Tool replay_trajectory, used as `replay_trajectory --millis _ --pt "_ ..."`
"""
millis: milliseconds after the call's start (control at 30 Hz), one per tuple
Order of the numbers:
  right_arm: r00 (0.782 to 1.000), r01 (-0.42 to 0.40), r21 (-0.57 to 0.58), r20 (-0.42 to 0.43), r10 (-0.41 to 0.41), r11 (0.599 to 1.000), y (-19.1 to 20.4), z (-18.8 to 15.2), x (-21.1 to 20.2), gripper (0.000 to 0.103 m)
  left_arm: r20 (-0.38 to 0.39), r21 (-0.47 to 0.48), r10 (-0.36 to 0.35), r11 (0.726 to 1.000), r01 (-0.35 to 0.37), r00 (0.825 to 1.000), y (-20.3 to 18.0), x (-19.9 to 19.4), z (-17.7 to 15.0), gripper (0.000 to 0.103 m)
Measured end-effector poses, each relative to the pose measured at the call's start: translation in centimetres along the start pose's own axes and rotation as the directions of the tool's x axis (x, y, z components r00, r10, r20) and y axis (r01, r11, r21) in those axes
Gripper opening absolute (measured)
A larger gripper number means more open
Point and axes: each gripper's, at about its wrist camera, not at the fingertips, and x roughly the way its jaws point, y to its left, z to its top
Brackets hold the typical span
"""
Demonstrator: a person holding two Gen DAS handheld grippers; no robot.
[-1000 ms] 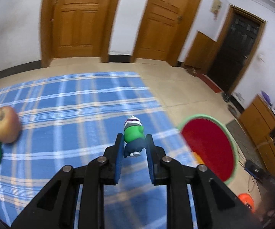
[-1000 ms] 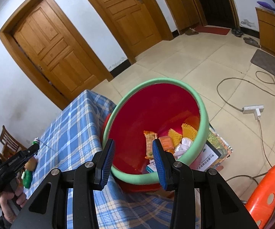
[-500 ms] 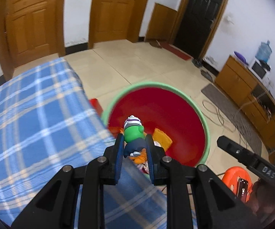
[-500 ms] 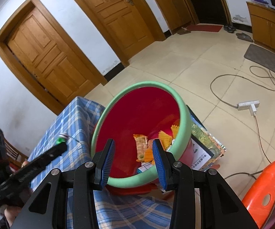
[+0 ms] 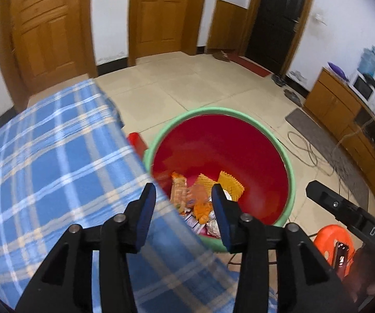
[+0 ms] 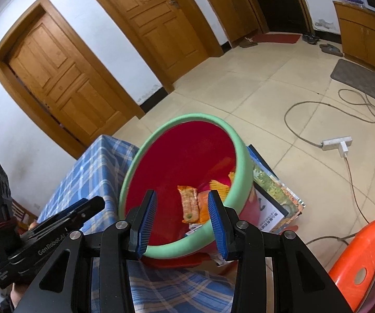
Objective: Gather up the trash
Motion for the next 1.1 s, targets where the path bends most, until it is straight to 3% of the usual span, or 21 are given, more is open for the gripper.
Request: replay_trajectory --millis 367,467,700,833,900,1100 --pt "0.995 -0.099 -0.117 0.015 0.101 0.988 6.2 -2.3 -2.8 0.045 0.05 -0.127 0.142 0.983 -0.134 0.989 5.5 -7.8 -3.4 0.048" --pt "0.991 -0.131 -0.154 0.009 0.134 0.979 8.0 -3.2 -3.5 0.045 0.073 -0.158 0.185 0.972 -0.172 0.98 6.8 -10.4 -4.5 0.054" --pt "0.982 -0.186 -0.263 -0.007 0.191 0.947 12.5 -6.3 -5.4 0.056 0.124 -0.245 0.328 0.925 -0.292 0.936 8.9 -16.3 -7.8 0.071" --pt "0.977 -0.209 -0.288 -0.024 0.211 0.935 13.7 -7.7 -6.1 0.064 0.129 -0.28 0.419 0.885 -0.372 0.899 9.2 -19.1 -9.9 0.073" --pt "0.975 -0.216 -0.302 -0.024 0.219 0.929 14.3 -8.5 -6.7 0.066 0.126 -0.291 0.442 0.872 -0.393 0.888 9.1 -20.0 -10.9 0.075" --pt "0.973 -0.226 -0.341 -0.031 0.229 0.912 15.7 -10.5 -8.1 0.068 0.133 -0.319 0.458 0.86 -0.399 0.879 9.1 -21.7 -13.2 0.075"
